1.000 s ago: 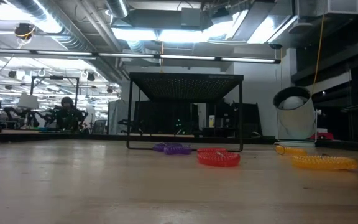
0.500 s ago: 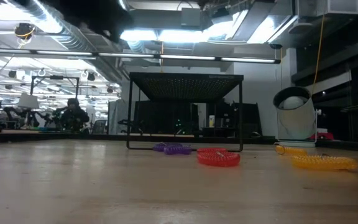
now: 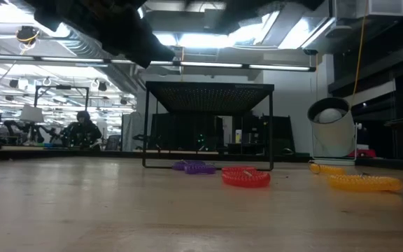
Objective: Pick & Place Office Desk Supplies
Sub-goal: Move the green bin to the top left of the table, then move the red bin to the middle left of the table
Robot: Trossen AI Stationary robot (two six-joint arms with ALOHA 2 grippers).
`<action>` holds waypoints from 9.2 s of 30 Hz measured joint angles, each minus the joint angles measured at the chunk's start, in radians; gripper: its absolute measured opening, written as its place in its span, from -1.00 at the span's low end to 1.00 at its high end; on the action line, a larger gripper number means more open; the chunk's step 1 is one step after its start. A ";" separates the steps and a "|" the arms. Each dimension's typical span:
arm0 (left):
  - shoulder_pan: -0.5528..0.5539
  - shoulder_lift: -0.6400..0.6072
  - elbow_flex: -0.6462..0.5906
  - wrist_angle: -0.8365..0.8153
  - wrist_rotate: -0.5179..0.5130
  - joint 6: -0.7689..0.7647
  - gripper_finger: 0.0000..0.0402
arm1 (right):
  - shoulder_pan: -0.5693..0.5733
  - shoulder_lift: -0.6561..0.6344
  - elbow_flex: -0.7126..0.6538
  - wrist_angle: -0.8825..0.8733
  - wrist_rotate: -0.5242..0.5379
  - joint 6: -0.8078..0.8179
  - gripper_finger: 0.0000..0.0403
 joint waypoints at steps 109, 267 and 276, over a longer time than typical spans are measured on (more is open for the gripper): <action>-0.581 0.216 0.262 -0.848 0.182 -0.601 -0.99 | -0.190 0.007 -0.318 1.085 -0.721 -0.854 0.17; -0.689 0.022 0.033 -0.994 -0.004 -0.826 -0.99 | -0.126 -0.041 -0.318 1.055 -0.694 -0.927 0.17; -0.490 0.022 0.034 -0.970 -0.037 -0.566 -0.99 | -0.126 -0.041 -0.318 1.055 -0.688 -0.926 0.17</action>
